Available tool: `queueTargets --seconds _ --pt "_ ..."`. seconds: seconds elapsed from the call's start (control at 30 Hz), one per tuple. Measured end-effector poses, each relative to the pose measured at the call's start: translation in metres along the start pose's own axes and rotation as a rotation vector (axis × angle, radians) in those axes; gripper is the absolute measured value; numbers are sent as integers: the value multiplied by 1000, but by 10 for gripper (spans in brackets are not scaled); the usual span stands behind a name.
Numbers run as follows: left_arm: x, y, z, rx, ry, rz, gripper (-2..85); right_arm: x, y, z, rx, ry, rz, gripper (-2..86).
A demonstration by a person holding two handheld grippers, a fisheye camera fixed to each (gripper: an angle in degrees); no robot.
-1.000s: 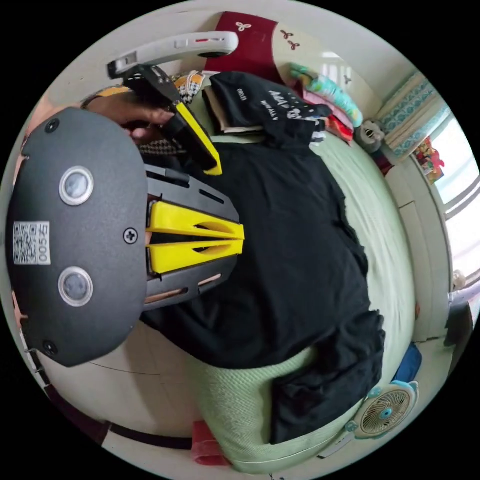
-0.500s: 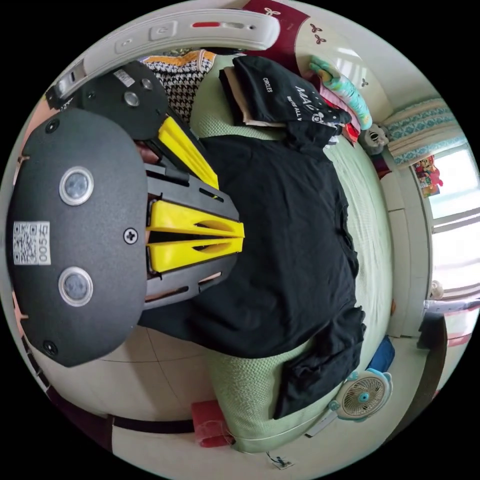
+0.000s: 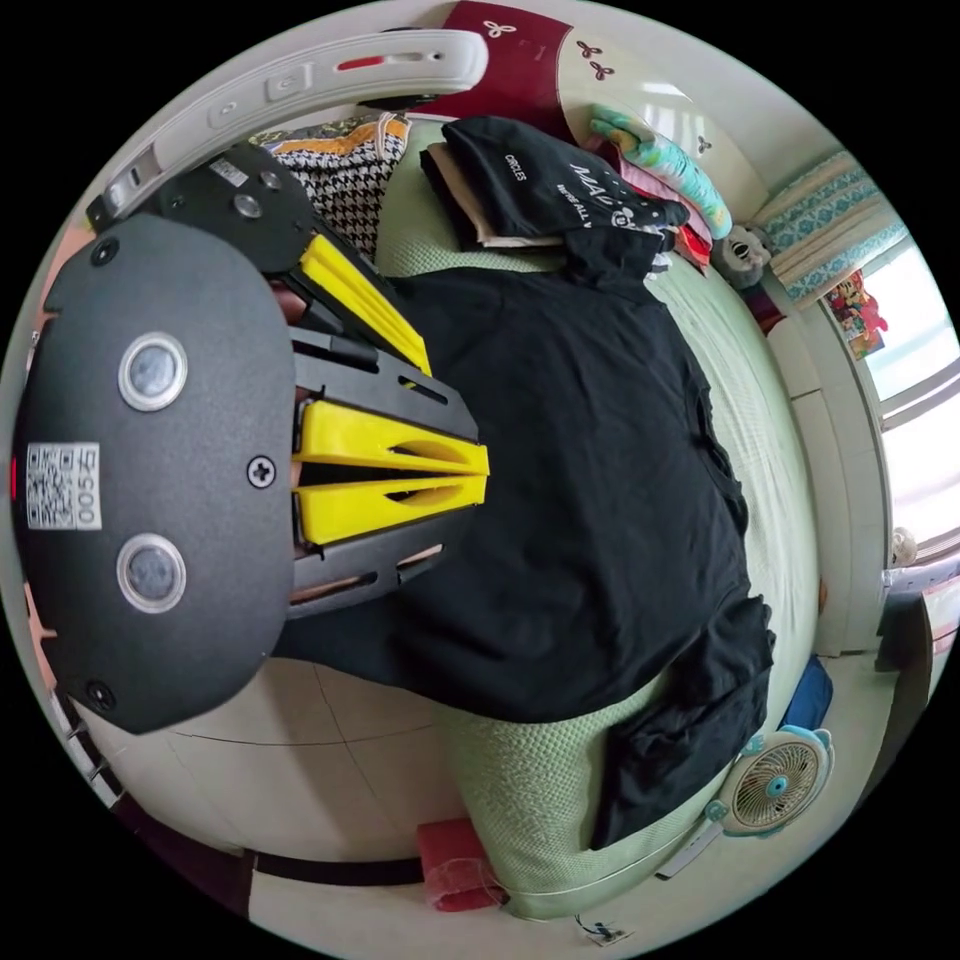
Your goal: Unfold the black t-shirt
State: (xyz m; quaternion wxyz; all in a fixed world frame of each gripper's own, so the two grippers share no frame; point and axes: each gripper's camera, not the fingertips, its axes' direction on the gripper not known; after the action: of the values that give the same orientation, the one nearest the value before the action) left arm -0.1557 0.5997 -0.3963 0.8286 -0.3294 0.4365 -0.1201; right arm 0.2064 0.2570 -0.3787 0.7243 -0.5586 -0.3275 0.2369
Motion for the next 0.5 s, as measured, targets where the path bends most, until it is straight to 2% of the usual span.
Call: queueTargets --seconds 0.5 --pt "10 20 16 -32 60 11 -3 -27 8 2 -19 15 -3 -12"
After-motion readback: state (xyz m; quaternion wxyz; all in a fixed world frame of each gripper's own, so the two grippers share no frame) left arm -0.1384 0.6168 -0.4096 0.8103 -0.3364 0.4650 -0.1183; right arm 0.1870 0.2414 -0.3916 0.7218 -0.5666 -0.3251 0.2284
